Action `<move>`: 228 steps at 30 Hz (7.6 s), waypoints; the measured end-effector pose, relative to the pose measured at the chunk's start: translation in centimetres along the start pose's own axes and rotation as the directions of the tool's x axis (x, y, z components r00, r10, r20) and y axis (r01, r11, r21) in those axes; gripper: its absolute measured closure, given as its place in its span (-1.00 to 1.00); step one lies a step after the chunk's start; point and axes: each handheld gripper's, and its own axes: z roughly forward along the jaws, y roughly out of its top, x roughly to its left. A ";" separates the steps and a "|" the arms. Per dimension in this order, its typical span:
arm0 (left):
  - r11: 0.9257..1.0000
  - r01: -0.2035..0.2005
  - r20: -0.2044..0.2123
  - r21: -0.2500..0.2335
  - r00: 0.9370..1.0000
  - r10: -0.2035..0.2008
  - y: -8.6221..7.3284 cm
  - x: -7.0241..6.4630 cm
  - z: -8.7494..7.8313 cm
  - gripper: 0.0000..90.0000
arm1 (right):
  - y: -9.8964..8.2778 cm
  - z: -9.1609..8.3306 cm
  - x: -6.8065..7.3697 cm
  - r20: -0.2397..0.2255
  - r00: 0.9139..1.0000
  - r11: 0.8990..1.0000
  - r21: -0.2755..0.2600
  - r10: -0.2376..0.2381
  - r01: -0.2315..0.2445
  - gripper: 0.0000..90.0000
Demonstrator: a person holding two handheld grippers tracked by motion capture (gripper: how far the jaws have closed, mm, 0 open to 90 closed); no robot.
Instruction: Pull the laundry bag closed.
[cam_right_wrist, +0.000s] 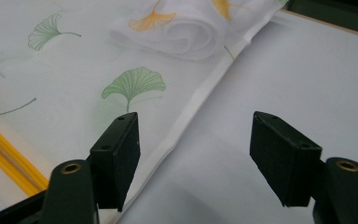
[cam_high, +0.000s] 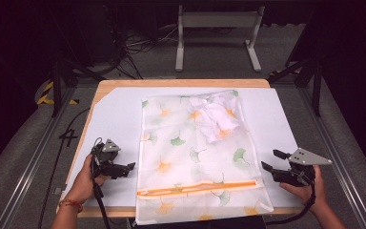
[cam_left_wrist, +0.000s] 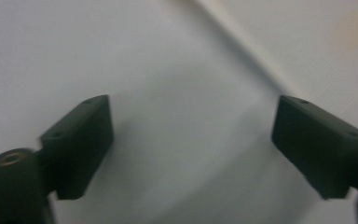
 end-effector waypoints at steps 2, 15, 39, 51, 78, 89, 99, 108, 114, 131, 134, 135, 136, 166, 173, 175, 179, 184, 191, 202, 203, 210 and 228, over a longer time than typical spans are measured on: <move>0.989 -0.078 0.023 -0.127 0.996 0.081 -0.2 -1.2 -2.0 -0.91 | 0.1 -0.3 -0.2 0.002 1.000 1.000 -0.017 0.003 -0.003 -0.25; 0.979 -0.128 0.119 -0.158 0.982 0.148 -2.7 -4.5 -4.1 -0.77 | 0.9 -0.4 0.7 -0.099 0.994 0.999 0.014 -0.038 0.039 -0.10; 0.972 -0.214 0.203 -0.103 0.952 0.231 -2.9 -6.0 -3.2 0.82 | 8.0 4.0 7.3 -0.303 0.909 0.951 0.031 -0.286 0.309 0.44; 0.968 -0.240 0.245 -0.072 0.937 0.251 -2.1 -6.2 -1.4 1.00 | 11.0 6.9 14.5 -0.471 0.774 0.873 0.015 -0.423 0.487 0.63; 0.970 -0.242 0.256 -0.019 0.937 0.239 -2.6 -5.6 -0.2 1.00 | 14.7 14.7 28.9 -0.650 0.495 0.655 -0.005 -0.576 0.755 0.68; 0.972 -0.233 0.259 -0.018 0.938 0.230 -2.6 -5.6 -0.2 1.00 | 15.1 17.6 30.7 -0.685 0.472 0.595 0.069 -0.555 0.801 0.58; 0.995 -0.026 0.258 -0.095 0.965 0.050 -3.0 -7.0 0.4 1.00 | 15.0 19.7 30.8 -0.719 0.509 0.625 0.134 -0.472 0.769 0.62; 0.986 -0.163 0.258 -0.047 0.951 0.170 -2.8 -5.9 0.0 1.00 | 15.2 19.9 31.1 -0.723 0.494 0.603 0.134 -0.483 0.786 0.84; 0.985 -0.168 0.259 -0.046 0.950 0.174 -2.8 -5.9 0.0 1.00 | 15.1 19.6 31.3 -0.713 0.504 0.602 0.144 -0.487 0.786 0.86; 0.995 -0.061 0.278 -0.080 0.957 0.081 -2.9 -6.5 0.4 1.00 | 14.7 18.8 31.2 -0.688 0.536 0.610 0.170 -0.489 0.774 0.87; 0.973 -0.228 0.271 -0.014 0.936 0.224 -2.6 -5.4 -0.1 1.00 | 14.7 18.6 31.2 -0.684 0.543 0.606 0.183 -0.487 0.774 0.87; 0.973 -0.231 0.266 -0.015 0.937 0.227 -2.6 -5.4 -0.1 1.00 | 14.7 18.5 31.2 -0.683 0.544 0.606 0.184 -0.487 0.774 0.87; 0.973 -0.232 0.263 -0.016 0.937 0.228 -2.6 -5.4 -0.1 1.00 | 14.7 18.5 31.1 -0.680 0.547 0.606 0.187 -0.488 0.773 0.87; 0.986 -0.165 0.304 -0.017 0.939 0.162 -4.1 -6.0 -1.3 1.00 | 14.2 18.2 31.2 -0.664 0.545 0.611 0.165 -0.512 0.774 0.87; 0.985 -0.171 0.312 -0.020 0.935 0.169 -4.1 -5.9 -1.3 1.00 | 14.1 17.9 30.5 -0.667 0.553 0.608 0.186 -0.499 0.772 0.87; 0.985 -0.173 0.311 -0.022 0.935 0.172 -4.1 -5.9 -1.3 1.00 | 14.1 17.9 30.4 -0.670 0.551 0.604 0.188 -0.498 0.775 0.87; 0.984 -0.177 0.309 -0.019 0.935 0.174 -4.0 -6.0 -1.3 1.00 | 13.6 17.3 28.9 -0.671 0.561 0.610 0.201 -0.484 0.766 0.87; 0.983 -0.184 0.310 -0.015 0.934 0.180 -3.9 -5.9 -1.3 1.00 | 13.1 16.4 27.4 -0.671 0.574 0.610 0.224 -0.469 0.760 0.87; 0.982 -0.186 0.309 -0.014 0.934 0.181 -3.9 -6.0 -1.3 1.00 | 12.1 14.9 24.7 -0.666 0.587 0.601 0.253 -0.460 0.758 0.87; 0.982 -0.188 0.307 -0.014 0.934 0.183 -3.9 -6.0 -1.3 1.00 | 11.2 13.6 22.6 -0.652 0.613 0.619 0.269 -0.446 0.738 0.87; 0.982 -0.189 0.306 -0.015 0.934 0.184 -3.9 -6.0 -1.3 1.00 | 11.1 13.5 22.5 -0.650 0.615 0.622 0.269 -0.447 0.736 0.87; 0.982 -0.189 0.311 -0.015 0.932 0.184 -3.9 -5.9 -1.3 1.00 | 10.8 13.2 22.0 -0.649 0.621 0.629 0.270 -0.441 0.729 0.87; 0.982 -0.189 0.308 -0.018 0.933 0.185 -3.9 -6.0 -1.3 1.00 | 10.2 12.3 20.6 -0.641 0.636 0.644 0.276 -0.430 0.714 0.87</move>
